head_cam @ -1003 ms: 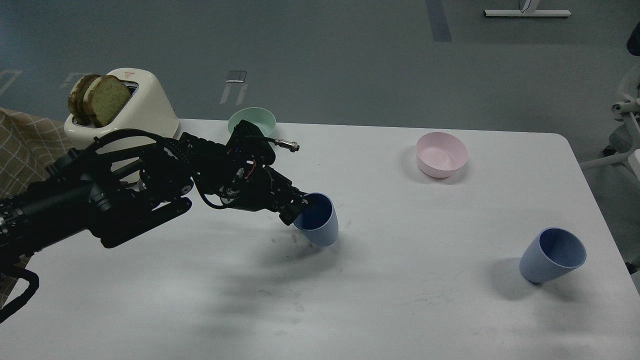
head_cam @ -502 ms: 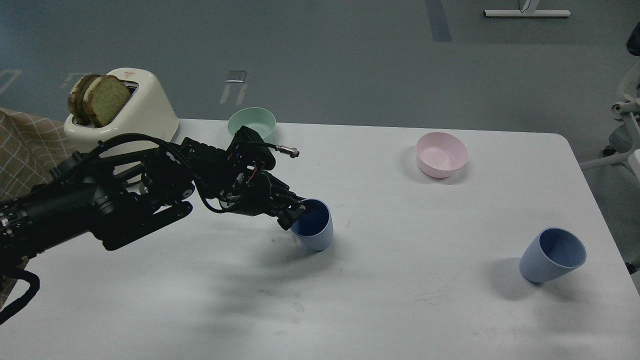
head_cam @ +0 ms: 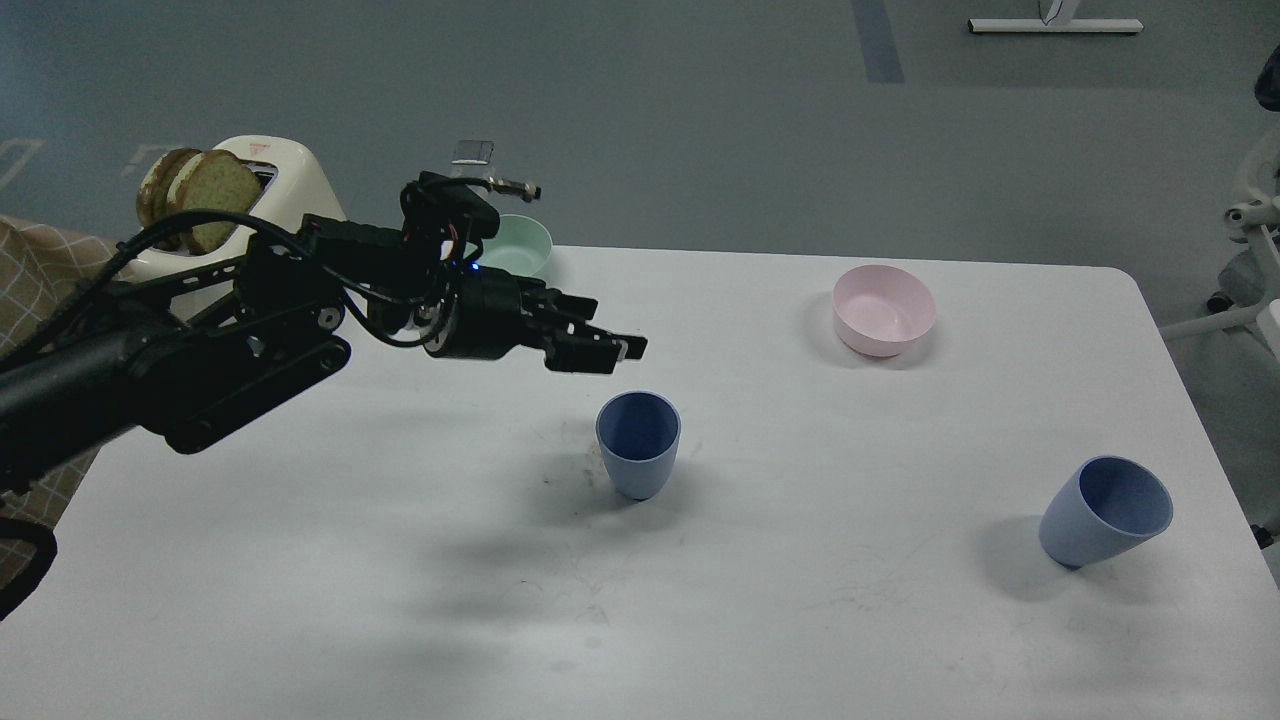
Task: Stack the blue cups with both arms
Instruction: 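Release the cup and raise the left gripper away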
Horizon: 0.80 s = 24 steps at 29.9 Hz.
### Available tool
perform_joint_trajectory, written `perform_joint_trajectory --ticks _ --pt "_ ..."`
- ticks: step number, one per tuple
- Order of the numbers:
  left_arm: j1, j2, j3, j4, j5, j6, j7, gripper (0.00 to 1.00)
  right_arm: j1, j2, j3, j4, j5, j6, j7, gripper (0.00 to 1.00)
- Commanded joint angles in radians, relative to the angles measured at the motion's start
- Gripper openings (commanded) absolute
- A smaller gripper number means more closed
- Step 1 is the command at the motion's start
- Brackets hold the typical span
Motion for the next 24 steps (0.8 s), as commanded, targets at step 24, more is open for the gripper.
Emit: perform_joint_trajectory --ticks 24 --pt "0.330 0.023 -0.510 0.148 -1.257 0.149 0.009 0.98 -0.389 -0.251 -0.118 0.651 -1.113 0.000 0.117 1.00"
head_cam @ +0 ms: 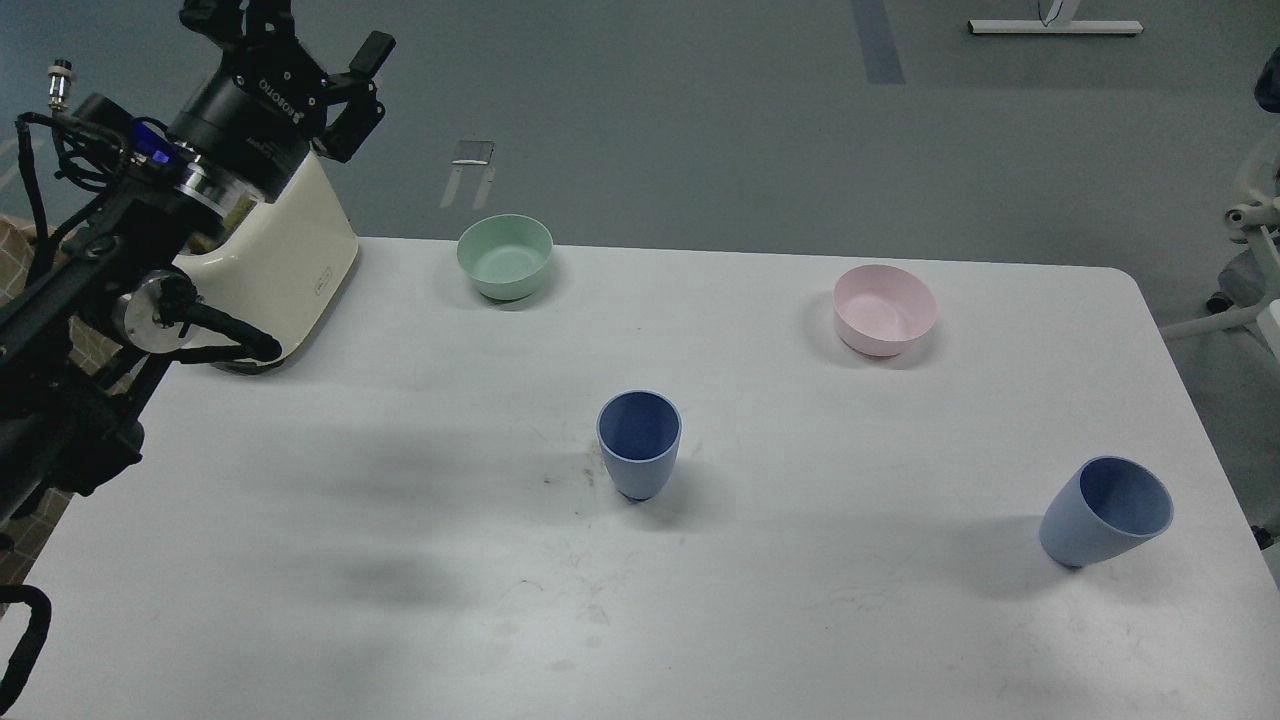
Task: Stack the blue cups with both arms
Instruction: 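Release the cup and raise the left gripper away, then reach the right gripper to the other blue cup and grasp it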
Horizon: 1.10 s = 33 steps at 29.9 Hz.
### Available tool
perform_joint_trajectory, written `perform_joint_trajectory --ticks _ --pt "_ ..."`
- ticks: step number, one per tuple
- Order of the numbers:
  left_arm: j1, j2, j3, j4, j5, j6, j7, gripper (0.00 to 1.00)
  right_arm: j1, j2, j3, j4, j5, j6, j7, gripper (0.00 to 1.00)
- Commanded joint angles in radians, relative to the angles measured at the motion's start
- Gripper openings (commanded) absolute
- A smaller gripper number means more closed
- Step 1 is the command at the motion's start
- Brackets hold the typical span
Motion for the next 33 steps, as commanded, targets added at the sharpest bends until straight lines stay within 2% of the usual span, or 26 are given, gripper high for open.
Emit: perform_joint_trajectory --ticks 1,7,13,15,17,25,27,29,33 --pt "0.028 0.012 -0.010 -0.003 -0.007 -0.001 0.001 0.98 -0.141 -0.043 -0.034 0.095 -0.087 0.000 0.014 1.00" --pt "0.030 0.009 -0.009 -0.007 -0.006 0.001 0.003 0.98 -0.220 -0.039 -0.036 0.109 -0.216 0.000 0.014 1.00" --pt "0.030 0.001 -0.006 -0.007 -0.003 0.002 0.024 0.98 -0.269 0.019 -0.040 0.109 -0.313 0.000 0.013 1.00" --pt "0.030 -0.002 -0.001 -0.007 0.000 0.002 0.024 0.98 -0.273 0.039 -0.086 0.109 -0.345 0.000 0.013 0.92" --pt "0.030 -0.002 0.000 -0.007 0.003 0.002 0.024 0.98 -0.273 0.044 -0.109 0.109 -0.359 0.000 0.013 0.90" --pt "0.044 -0.002 0.003 -0.007 0.005 0.002 0.024 0.98 -0.266 0.046 -0.189 0.112 -0.396 0.000 0.007 0.62" --pt "0.047 -0.004 0.003 -0.007 0.005 0.002 0.024 0.98 -0.264 0.050 -0.201 0.111 -0.423 0.000 0.005 0.45" --pt "0.047 -0.004 0.003 -0.007 0.005 0.002 0.024 0.98 -0.263 0.055 -0.209 0.111 -0.426 0.000 0.004 0.36" --pt "0.047 -0.005 0.003 -0.007 0.005 0.002 0.026 0.98 -0.263 0.064 -0.211 0.111 -0.425 0.000 0.005 0.29"
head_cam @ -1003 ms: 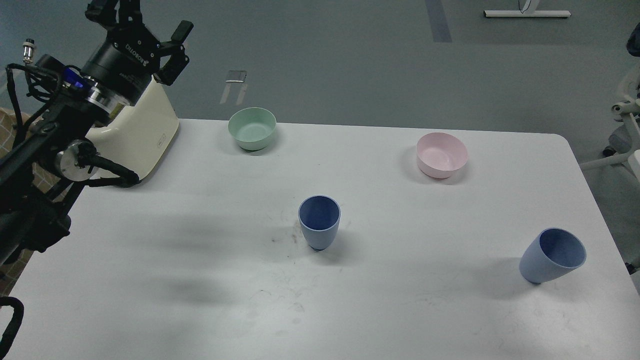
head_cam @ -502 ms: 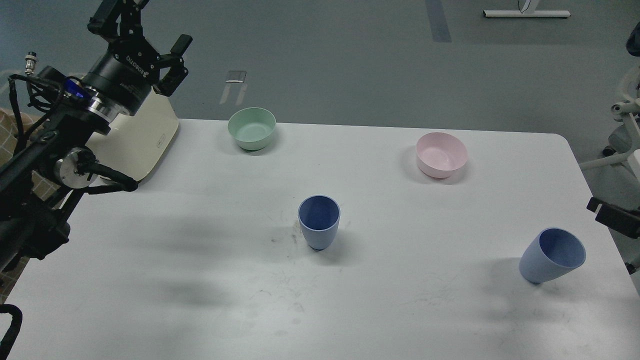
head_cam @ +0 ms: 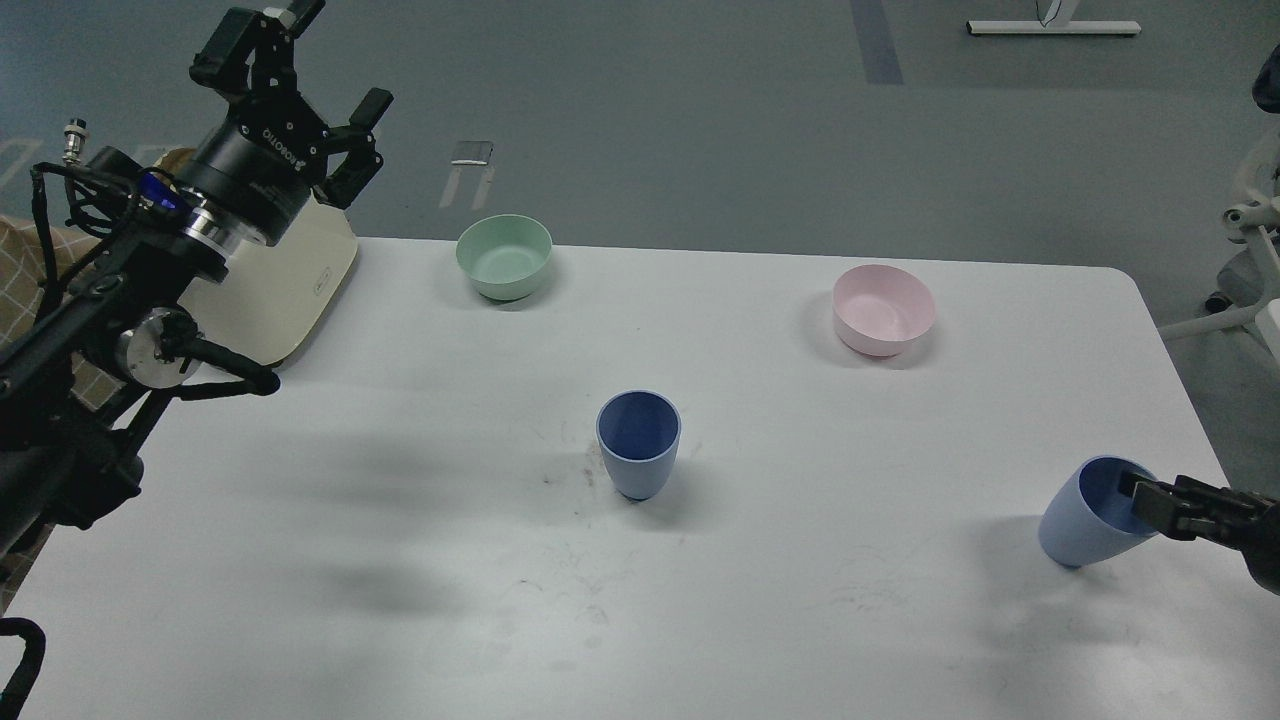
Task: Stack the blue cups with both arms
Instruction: 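Reach the right gripper to the other blue cup and grasp it, then lift the blue cup with the right gripper toward the center cup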
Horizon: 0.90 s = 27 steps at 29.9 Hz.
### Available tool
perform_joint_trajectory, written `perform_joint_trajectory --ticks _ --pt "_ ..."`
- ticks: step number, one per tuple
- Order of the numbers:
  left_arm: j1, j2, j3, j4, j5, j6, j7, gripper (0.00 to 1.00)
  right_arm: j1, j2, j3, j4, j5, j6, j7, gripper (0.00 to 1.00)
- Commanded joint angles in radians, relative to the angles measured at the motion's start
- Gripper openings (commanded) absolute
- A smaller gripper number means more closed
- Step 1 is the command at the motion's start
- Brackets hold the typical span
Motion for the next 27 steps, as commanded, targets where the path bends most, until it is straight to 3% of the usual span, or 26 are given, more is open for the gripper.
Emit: perform_joint_trajectory --ticks 1,4,6,14,24,27 --pt "0.000 -0.002 -0.001 0.000 0.000 0.000 -0.001 0.98 0.000 0.014 -0.004 0.000 0.000 0.000 0.001 0.25" --pt "0.002 -0.002 -0.001 0.000 0.000 0.000 0.000 0.98 0.000 0.016 -0.004 0.000 0.000 0.000 -0.001 0.14" --pt "0.005 -0.002 -0.001 0.000 0.000 0.001 0.000 0.98 0.002 0.016 -0.002 0.000 0.000 0.000 -0.001 0.00" --pt "0.003 0.000 -0.002 0.000 0.002 0.000 0.000 0.98 0.025 0.042 0.046 0.003 0.014 0.000 0.002 0.00" --pt "0.005 -0.002 -0.008 -0.005 0.000 -0.002 0.009 0.98 0.417 0.055 0.117 -0.008 0.193 0.000 -0.011 0.00" --pt "0.005 -0.003 -0.010 -0.006 0.000 -0.003 0.011 0.98 0.579 0.158 0.003 0.030 0.192 0.000 -0.025 0.00"
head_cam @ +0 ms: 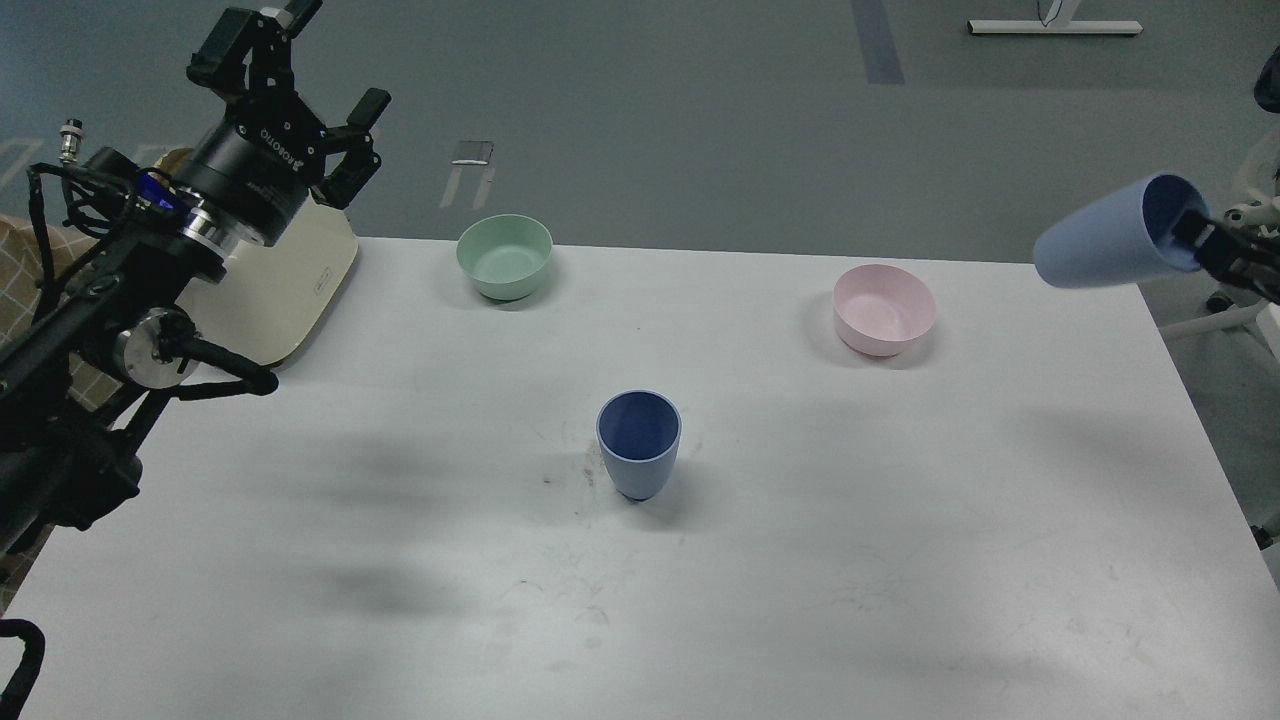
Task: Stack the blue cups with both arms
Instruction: 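Lift the blue cup with the right gripper toward the center cup, then lower the held cup into the center blue cup and release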
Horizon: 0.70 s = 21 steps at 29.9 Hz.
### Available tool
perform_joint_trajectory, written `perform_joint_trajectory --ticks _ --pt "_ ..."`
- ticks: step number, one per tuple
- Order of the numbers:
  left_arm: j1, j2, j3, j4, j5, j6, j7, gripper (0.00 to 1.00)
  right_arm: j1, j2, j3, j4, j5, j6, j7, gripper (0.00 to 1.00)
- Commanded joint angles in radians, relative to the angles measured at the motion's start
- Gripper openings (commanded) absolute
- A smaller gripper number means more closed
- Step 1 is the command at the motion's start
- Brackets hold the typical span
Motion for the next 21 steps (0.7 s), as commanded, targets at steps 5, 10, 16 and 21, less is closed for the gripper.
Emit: perform_joint_trajectory --ticks 5,10,16,21 --pt "0.000 0.000 -0.003 -0.001 -0.005 -0.007 0.003 0.98 0.354 0.135 -0.365 0.036 0.002 0.000 -0.012 0.00" --pt "0.000 0.001 -0.006 0.000 -0.011 -0.005 0.023 0.98 0.538 0.205 -0.631 0.035 -0.002 0.000 -0.018 0.00" --pt "0.002 0.000 -0.006 0.000 -0.012 -0.004 0.029 0.98 0.640 0.301 -0.834 0.029 -0.045 0.000 -0.053 0.00" --pt "0.002 -0.003 -0.006 0.000 -0.012 -0.002 0.029 0.98 0.675 0.307 -0.933 0.029 -0.113 0.000 -0.056 0.00"
